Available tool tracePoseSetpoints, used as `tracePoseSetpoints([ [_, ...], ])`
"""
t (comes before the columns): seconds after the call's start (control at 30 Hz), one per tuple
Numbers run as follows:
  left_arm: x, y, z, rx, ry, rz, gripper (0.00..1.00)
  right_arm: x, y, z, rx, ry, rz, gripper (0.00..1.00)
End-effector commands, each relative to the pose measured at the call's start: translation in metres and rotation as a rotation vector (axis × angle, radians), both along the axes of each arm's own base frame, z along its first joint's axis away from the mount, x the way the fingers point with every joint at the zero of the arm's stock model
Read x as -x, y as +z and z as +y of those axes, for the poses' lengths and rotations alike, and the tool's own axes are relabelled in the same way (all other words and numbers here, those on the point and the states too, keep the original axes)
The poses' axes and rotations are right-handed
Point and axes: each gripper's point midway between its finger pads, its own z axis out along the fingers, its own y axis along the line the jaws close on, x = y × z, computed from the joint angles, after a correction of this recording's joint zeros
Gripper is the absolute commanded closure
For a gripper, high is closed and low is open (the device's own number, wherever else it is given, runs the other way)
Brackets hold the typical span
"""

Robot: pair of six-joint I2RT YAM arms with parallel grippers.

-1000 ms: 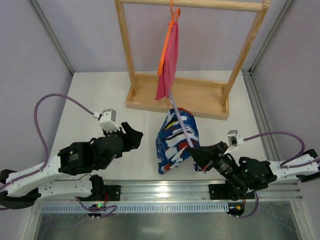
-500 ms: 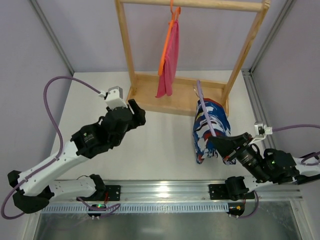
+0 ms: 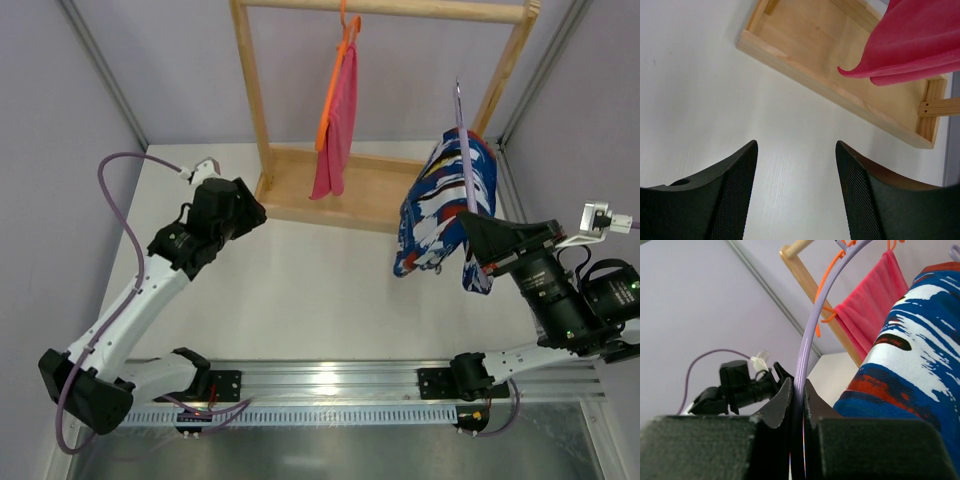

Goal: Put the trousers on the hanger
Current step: Hang the hanger with trousers onto the clothesline

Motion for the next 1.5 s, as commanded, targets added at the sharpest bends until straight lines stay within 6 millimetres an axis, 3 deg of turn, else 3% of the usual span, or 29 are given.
tracePoseSetpoints([
  [0.0, -0.017, -0.02, -0.016, 0.058, -0.093, 0.051, 0.36, -0.001, 0.072, -0.004, -0.041, -0.057, -0.121, 0.96],
  [0.1, -0.029, -0.028, -0.012, 0.065, -0.076, 0.071, 0.36, -0.004, 0.097, -0.011, -0.02, -0.104, -0.177, 0.96],
  [0.2, -0.038, -0.038, -0.013, 0.075, -0.068, 0.097, 0.36, -0.002, 0.121, -0.005, 0.012, -0.117, -0.218, 0.96],
  [0.23, -0.041, -0.038, -0.015, 0.084, -0.073, 0.092, 0.36, -0.001, 0.121, 0.016, 0.073, -0.142, -0.231, 0.96],
  [0.27, -0.044, -0.04, -0.014, 0.087, -0.066, 0.095, 0.36, -0.002, 0.128, 0.019, 0.089, -0.146, -0.23, 0.96],
  [0.33, -0.048, -0.041, -0.016, 0.097, -0.071, 0.099, 0.36, -0.007, 0.13, 0.038, 0.096, -0.145, -0.228, 0.96],
  [0.4, -0.049, -0.041, -0.017, 0.106, -0.077, 0.101, 0.36, -0.025, 0.131, 0.047, 0.023, -0.11, -0.216, 0.96],
  [0.43, -0.049, -0.041, -0.02, 0.115, -0.086, 0.103, 0.36, -0.054, 0.123, 0.04, 0.046, -0.197, -0.191, 0.96],
  [0.47, -0.049, -0.042, -0.02, 0.115, -0.087, 0.106, 0.36, -0.052, 0.119, 0.068, 0.006, -0.033, -0.177, 0.96],
  [0.53, -0.047, -0.039, -0.02, 0.117, -0.093, 0.105, 0.36, -0.068, 0.106, 0.087, -0.025, 0.036, -0.179, 0.97],
  [0.57, -0.046, -0.039, -0.019, 0.119, -0.093, 0.104, 0.36, -0.078, 0.101, 0.085, -0.035, 0.033, -0.169, 0.96],
  [0.67, -0.042, -0.037, -0.016, 0.114, -0.088, 0.101, 0.36, -0.081, 0.103, 0.096, -0.083, 0.098, -0.191, 0.96],
  [0.8, -0.041, -0.038, -0.013, 0.118, -0.08, 0.099, 0.36, -0.091, 0.105, 0.098, -0.103, 0.118, -0.197, 0.96],
  [0.97, -0.045, -0.044, -0.013, 0.127, -0.075, 0.112, 0.36, -0.091, 0.104, 0.104, -0.186, 0.181, -0.192, 0.96],
  [1.17, -0.058, -0.052, -0.003, 0.123, -0.032, 0.13, 0.35, -0.103, 0.105, 0.093, -0.194, 0.116, -0.194, 0.96],
  [1.47, -0.076, -0.057, 0.012, 0.143, 0.015, 0.154, 0.36, -0.078, 0.123, 0.082, -0.241, 0.161, -0.235, 0.96],
])
